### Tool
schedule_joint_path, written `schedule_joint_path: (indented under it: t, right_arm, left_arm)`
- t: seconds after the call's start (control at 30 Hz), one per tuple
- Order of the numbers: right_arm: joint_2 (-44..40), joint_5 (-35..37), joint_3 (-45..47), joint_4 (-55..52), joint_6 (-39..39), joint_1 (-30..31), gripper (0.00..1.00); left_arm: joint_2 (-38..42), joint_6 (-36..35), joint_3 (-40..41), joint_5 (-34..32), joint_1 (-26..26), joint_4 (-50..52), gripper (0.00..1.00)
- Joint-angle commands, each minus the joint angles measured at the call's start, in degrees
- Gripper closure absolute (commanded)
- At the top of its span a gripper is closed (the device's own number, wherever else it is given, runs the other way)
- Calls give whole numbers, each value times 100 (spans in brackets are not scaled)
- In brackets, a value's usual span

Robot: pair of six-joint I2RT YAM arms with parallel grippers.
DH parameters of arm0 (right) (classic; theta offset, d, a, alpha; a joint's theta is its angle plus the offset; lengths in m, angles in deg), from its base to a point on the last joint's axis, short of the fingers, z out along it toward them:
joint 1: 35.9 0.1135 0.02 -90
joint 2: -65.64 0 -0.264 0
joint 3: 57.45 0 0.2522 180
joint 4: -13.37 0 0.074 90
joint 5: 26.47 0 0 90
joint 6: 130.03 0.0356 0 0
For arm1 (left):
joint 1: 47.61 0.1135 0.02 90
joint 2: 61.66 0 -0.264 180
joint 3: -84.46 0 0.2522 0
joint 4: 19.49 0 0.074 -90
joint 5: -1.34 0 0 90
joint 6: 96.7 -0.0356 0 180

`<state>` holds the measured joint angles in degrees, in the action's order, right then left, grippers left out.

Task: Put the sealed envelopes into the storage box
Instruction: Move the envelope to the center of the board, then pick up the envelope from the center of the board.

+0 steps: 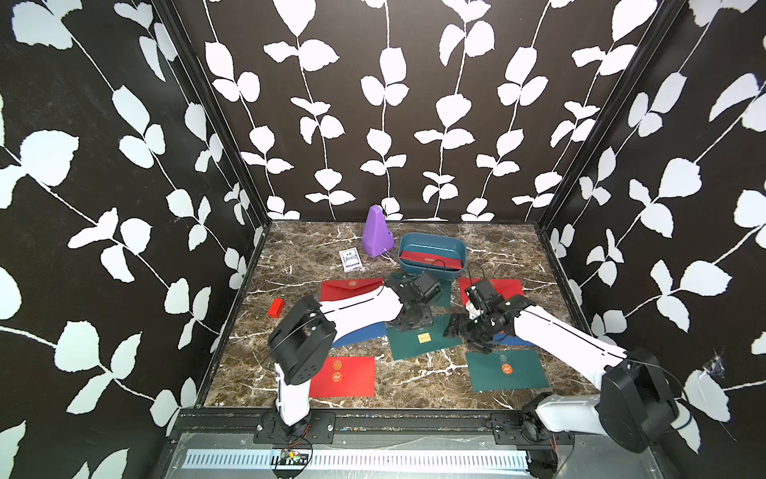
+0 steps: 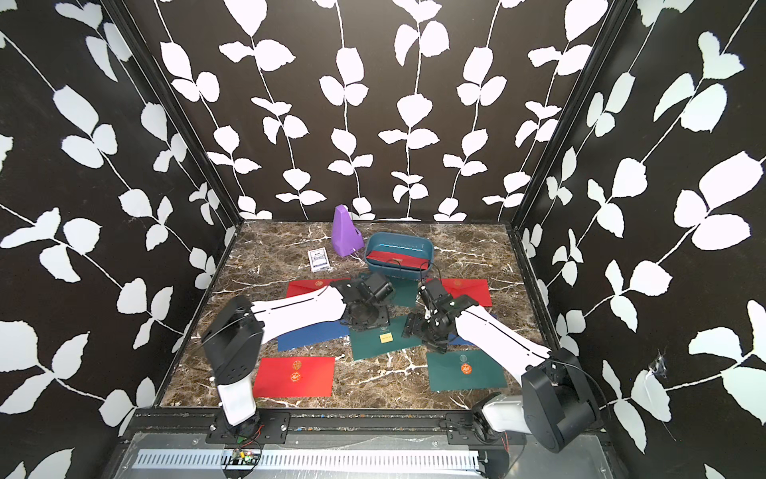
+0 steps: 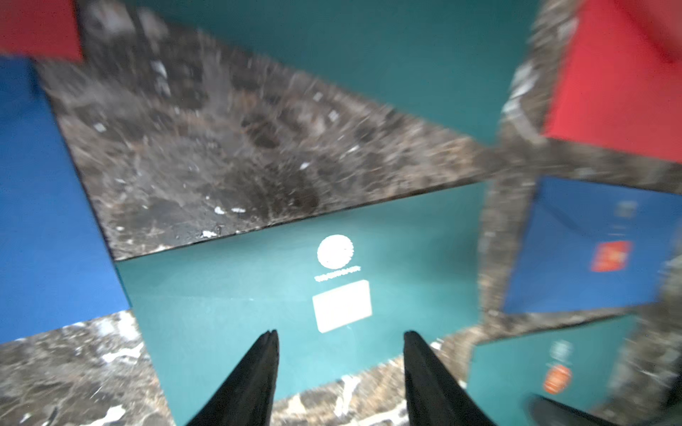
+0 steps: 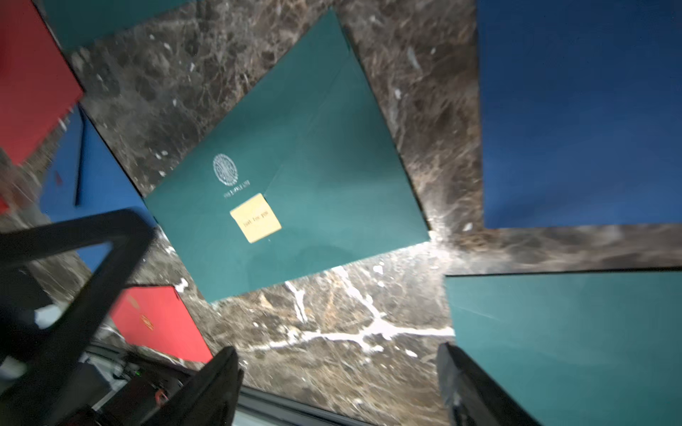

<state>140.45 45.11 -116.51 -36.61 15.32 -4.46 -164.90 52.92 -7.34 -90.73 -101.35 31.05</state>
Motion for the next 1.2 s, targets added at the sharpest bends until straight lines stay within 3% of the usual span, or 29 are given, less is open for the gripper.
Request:
schedule_joint_path:
  t: [0.0, 0.27, 0.4, 0.7, 1.17]
  right_arm:
    - [-149, 138, 503, 957, 1029, 149, 21]
    - [49, 697, 1028, 2221, 1758, 390, 32]
    - [83, 850, 1421, 2730, 2135, 419, 37]
    - [-61, 1211, 1749, 2783, 2491, 634, 36]
    - [8, 1830, 2640, 4449, 2876, 688, 43]
  left_arm:
    - [354, -218, 50, -183, 174, 287, 43]
    - [-46, -1636, -231, -119, 498, 288, 44]
    - [-330, -1968, -333, 136, 581, 110, 45]
    - [-582, -2030, -203, 460, 583, -185, 46]
    - [-462, -1724, 549, 893, 549, -434, 48]
